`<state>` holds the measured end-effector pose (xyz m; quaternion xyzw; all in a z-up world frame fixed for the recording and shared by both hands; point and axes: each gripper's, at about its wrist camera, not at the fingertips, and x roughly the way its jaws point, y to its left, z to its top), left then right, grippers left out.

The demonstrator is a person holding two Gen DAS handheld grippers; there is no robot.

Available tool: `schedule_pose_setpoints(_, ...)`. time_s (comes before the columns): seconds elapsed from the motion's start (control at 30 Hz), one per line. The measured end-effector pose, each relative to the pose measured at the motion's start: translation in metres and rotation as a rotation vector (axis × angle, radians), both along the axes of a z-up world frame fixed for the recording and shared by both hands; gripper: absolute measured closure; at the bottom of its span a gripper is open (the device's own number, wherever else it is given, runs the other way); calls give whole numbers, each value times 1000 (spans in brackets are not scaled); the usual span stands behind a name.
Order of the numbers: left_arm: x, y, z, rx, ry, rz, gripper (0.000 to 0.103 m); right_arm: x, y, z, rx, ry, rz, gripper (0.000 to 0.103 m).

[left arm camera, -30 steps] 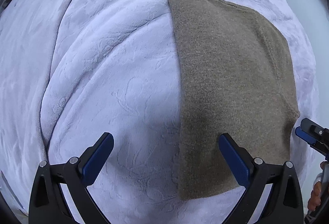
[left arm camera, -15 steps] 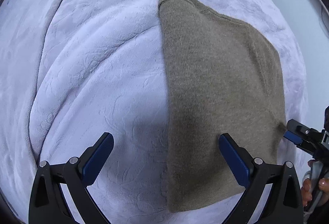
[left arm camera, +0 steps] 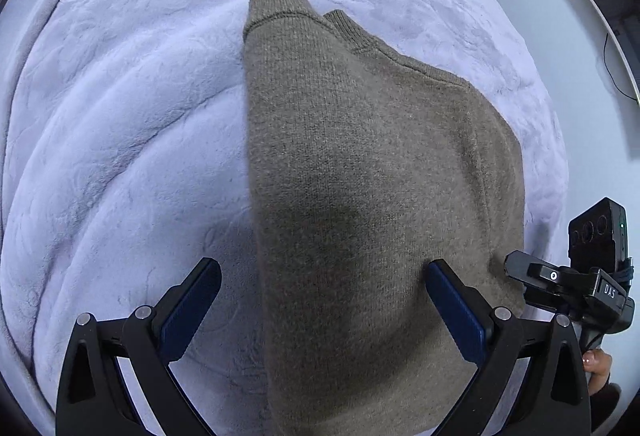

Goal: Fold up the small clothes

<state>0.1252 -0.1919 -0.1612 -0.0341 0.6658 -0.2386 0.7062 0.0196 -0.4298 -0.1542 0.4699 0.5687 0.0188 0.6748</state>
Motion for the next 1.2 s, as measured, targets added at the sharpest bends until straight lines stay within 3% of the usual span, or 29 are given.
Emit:
schedule_pose_setpoints(0.1, 0, -7, -8, 3, 11, -6, 0, 13, 9, -3, -16, 18, 27, 17)
schedule_pose_setpoints(0.27, 0, -9, -12, -17, 19, -8, 0, 23, 26, 25, -14, -121, 154, 17)
schedule_pose_setpoints(0.37, 2, -14, -13, -24, 15, -20, 0, 19, 23, 28, -24, -129, 186, 17)
schedule_pose_setpoints(0.47, 4, -16, -14, -33, 11, -24, 0, 9, 6, 14, -75, -65, 160, 17)
schedule_pose_setpoints(0.6, 6, -22, -16, -55, 15, -23, 0, 1, -7, 2, -12, -65, 101, 17)
schedule_pose_setpoints(0.77, 5, -40, -21, -51, 12, -54, 0, 23, 12, -9, 82, -101, 127, 17)
schedule_pose_setpoints(0.87, 7, -39, -25, -70, 44, -33, 1, 27, 15, -19, 88, -78, 82, 17)
schedule_pose_setpoints(0.9, 7, -38, -25, -80, 54, -25, 7, 24, 14, -20, 102, -82, 51, 18)
schedule_pose_setpoints(0.97, 7, -34, -22, -96, 51, -18, 17, 20, 11, -21, 112, -69, 7, 36)
schedule_pose_setpoints(1.0, 6, -33, -20, -106, 49, -18, 26, 18, 10, -22, 107, -49, -4, 57)
schedule_pose_setpoints(1.03, 5, -30, -17, -116, 46, -18, 30, 17, 10, -25, 117, -34, -12, 62)
schedule_pose_setpoints(1.1, 4, -25, -11, -150, 43, -14, 48, 15, 13, -21, 128, -50, -28, 70)
schedule_pose_setpoints(1.2, 2, -17, -1, -191, 45, -13, 52, 13, 19, -8, 163, -101, -34, 71)
